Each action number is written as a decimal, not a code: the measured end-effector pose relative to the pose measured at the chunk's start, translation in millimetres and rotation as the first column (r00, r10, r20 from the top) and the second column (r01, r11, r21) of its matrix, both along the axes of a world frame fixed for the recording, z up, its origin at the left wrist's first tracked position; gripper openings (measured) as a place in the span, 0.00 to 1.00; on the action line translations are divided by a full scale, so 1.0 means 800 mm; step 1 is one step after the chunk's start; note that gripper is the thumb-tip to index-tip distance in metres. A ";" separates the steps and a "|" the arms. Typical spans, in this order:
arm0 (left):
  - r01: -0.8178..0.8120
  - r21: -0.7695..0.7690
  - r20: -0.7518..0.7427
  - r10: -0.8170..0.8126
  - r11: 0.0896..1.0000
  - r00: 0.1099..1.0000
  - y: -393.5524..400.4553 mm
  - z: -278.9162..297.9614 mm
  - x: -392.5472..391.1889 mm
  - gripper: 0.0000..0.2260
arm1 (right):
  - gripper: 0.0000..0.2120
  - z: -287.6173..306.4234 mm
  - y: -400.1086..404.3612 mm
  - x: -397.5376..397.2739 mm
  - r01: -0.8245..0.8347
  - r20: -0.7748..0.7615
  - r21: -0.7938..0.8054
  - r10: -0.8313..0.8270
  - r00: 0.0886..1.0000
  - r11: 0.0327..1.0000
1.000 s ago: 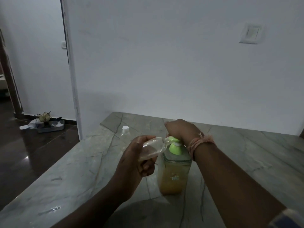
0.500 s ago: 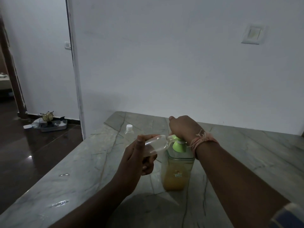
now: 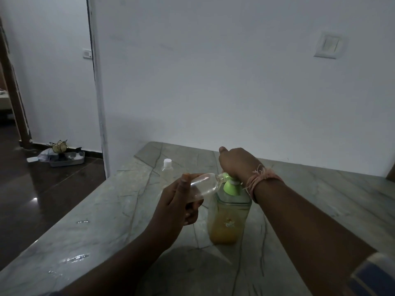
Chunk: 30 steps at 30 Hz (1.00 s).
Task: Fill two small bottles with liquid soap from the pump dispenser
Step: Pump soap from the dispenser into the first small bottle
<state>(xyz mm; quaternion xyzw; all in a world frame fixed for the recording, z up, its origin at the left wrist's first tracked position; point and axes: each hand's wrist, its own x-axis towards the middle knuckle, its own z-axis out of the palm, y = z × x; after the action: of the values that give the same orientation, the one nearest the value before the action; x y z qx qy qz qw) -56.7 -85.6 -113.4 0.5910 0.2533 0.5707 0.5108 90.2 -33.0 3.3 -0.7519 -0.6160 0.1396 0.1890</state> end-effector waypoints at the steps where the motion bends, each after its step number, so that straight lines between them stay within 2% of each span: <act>1: -0.006 0.005 0.000 0.006 1.000 1.000 -0.001 0.001 0.000 0.25 | 0.21 0.003 0.000 0.000 -0.014 0.006 -0.014 0.014 1.000 1.000; 5: -0.028 0.015 -0.021 0.029 0.999 0.999 0.000 0.001 0.001 0.24 | 0.23 -0.003 0.007 0.007 -0.050 0.009 -0.007 0.050 0.999 0.999; 12: -0.036 0.005 -0.022 0.036 0.999 0.999 0.000 -0.003 0.004 0.20 | 0.18 -0.001 -0.015 0.003 -0.052 0.030 -0.027 0.053 0.998 0.998; 20: -0.062 0.042 -0.030 0.063 0.997 0.998 -0.001 0.000 0.005 0.20 | 0.22 -0.006 0.006 0.010 -0.054 0.025 0.053 0.053 0.998 0.997; 25: -0.059 0.024 -0.025 0.059 0.998 0.998 -0.002 -0.001 0.004 0.19 | 0.20 -0.006 0.000 0.004 -0.038 0.020 0.011 0.038 0.999 0.999; 30: -0.056 0.028 -0.031 0.057 0.998 0.998 -0.005 0.000 0.004 0.19 | 0.24 -0.007 0.007 0.008 -0.042 -0.029 0.018 0.042 0.999 0.999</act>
<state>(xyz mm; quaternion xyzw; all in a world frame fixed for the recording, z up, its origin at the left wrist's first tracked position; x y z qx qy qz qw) -53.5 -89.9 -113.1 0.5995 0.2701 0.5791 0.4821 97.0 -27.2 -2.2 -0.7350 -0.6300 0.1492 0.2013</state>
